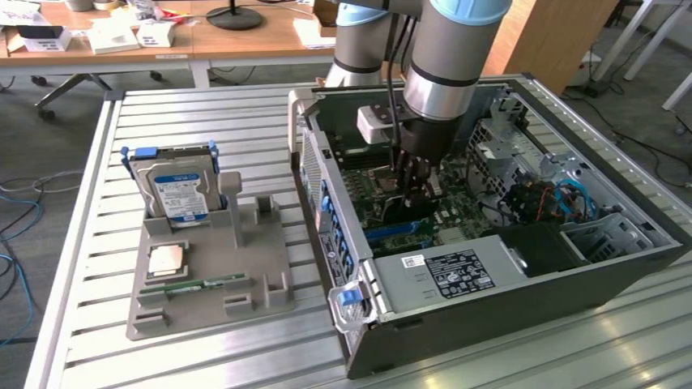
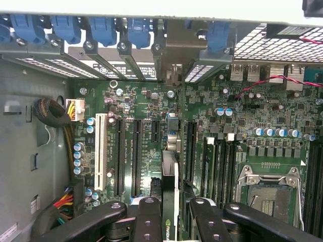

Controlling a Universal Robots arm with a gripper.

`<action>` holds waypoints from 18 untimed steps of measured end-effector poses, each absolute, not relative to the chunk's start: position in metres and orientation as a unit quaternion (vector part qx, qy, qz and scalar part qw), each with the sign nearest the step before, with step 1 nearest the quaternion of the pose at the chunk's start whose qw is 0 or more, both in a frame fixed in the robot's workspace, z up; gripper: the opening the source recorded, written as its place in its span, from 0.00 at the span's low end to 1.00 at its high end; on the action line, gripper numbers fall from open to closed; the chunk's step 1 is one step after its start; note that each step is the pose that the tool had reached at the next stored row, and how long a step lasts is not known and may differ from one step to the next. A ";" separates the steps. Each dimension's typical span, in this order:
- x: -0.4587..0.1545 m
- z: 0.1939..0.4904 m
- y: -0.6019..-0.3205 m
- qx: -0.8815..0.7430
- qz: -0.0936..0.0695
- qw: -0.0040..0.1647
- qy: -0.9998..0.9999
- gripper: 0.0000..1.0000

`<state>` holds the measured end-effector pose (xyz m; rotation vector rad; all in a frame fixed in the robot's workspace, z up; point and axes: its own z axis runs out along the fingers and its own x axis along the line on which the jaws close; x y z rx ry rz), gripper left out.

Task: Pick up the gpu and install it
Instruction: 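Insert the gpu into the slot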

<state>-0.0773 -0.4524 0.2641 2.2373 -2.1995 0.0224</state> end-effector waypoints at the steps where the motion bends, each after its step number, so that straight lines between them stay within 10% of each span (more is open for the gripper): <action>1: -0.077 0.264 -0.452 0.713 0.007 0.002 -0.701 0.26; 18: -0.076 0.262 -0.452 0.713 0.007 0.002 -0.701 0.26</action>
